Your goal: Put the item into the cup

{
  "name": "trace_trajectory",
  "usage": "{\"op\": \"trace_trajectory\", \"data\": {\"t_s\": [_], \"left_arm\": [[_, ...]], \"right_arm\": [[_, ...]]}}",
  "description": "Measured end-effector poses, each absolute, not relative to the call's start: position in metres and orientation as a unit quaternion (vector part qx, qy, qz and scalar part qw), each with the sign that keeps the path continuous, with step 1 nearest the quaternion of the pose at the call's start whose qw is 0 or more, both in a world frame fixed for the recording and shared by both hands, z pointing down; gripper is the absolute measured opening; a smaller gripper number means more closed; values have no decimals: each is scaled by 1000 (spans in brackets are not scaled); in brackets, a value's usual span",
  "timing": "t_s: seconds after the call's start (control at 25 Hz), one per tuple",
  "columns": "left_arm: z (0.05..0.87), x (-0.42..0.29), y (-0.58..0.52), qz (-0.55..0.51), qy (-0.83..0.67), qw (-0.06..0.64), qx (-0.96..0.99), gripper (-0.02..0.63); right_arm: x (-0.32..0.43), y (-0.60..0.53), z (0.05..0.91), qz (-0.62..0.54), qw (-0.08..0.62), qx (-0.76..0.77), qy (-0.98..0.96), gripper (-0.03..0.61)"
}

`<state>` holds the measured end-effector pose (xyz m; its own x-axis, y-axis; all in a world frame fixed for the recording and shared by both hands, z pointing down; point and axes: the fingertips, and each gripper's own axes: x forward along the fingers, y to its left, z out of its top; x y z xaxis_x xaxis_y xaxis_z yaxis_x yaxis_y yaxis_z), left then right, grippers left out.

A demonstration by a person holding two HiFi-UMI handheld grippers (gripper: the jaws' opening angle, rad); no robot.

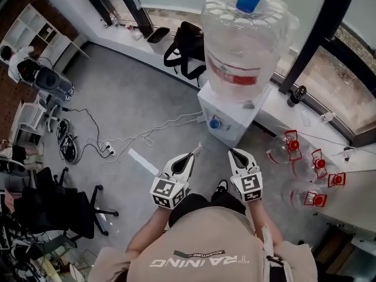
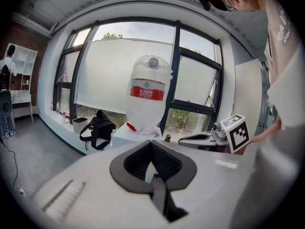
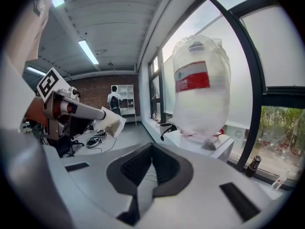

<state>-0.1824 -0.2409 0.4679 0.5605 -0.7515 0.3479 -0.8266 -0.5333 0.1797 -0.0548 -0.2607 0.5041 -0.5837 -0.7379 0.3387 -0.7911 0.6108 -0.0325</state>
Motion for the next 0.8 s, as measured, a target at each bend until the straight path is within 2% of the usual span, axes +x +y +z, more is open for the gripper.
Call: {"op": "trace_trajectory", "data": {"t_s": [0.36,0.6,0.8], "left_arm": [[492,-207,-286,123,-411,180,885,8],[501,-226,-310,138,-357,169,908,8],[529,-234,-334,156,-331,188,911,8]], "right_arm": [[-82,-289,515,100,168,460,-866,11],[-100,-289,514,121,168,516,-831,11],[-108,-293,528,153,157,553,-804,11]]}}
